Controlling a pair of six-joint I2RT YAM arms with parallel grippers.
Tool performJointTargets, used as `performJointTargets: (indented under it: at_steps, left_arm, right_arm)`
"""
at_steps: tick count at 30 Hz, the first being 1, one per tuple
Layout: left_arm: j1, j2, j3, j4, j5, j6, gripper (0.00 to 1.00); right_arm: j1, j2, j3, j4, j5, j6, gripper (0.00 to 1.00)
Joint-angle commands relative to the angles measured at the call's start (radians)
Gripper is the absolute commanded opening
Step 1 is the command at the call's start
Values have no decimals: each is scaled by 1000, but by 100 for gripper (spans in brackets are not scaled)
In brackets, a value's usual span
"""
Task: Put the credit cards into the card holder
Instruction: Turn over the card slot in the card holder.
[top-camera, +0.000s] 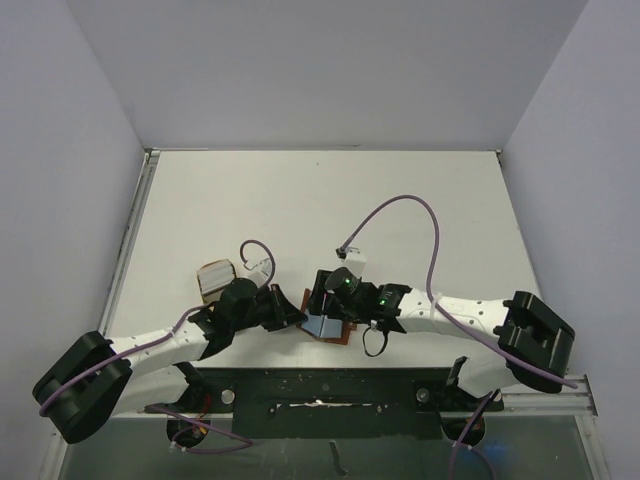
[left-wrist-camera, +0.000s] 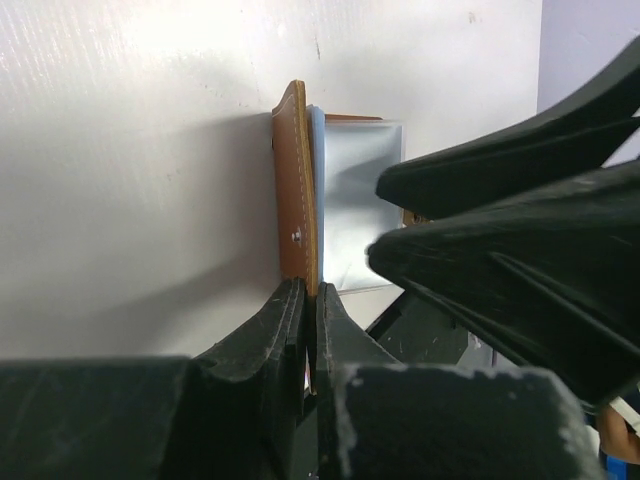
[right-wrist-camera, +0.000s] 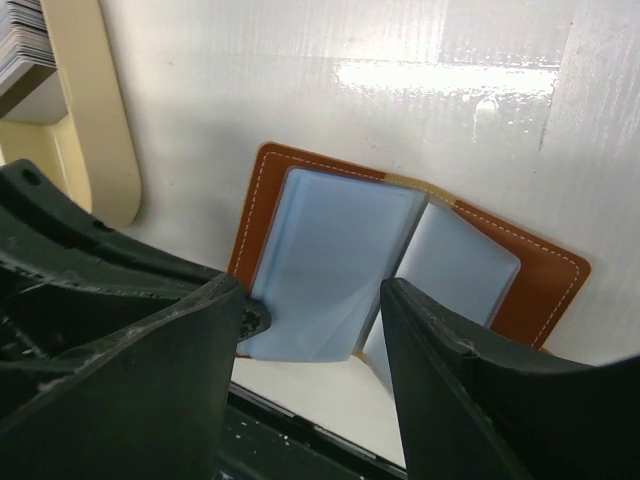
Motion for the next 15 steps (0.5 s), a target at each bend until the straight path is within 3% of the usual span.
performJointTargets:
  at_steps: [1, 4, 7, 12, 15]
  left_arm:
    - [-9, -25, -9, 72, -11, -10, 4]
    - [-10, -26, -15, 73, -18, -13, 14]
    - [-11, -20, -21, 84, -20, -19, 16]
    - [-13, -16, -18, 85, -15, -15, 0]
    - [-13, -17, -22, 89, -15, -16, 0]
  right_arm:
    - [-3, 25, 7, 86, 35, 39, 58]
    - [-9, 50, -16, 129, 21, 58, 58]
    - [-11, 71, -36, 182, 2, 67, 56]
    - [-12, 100, -50, 194, -8, 79, 51]
    - [-15, 91, -72, 211, -4, 87, 47]
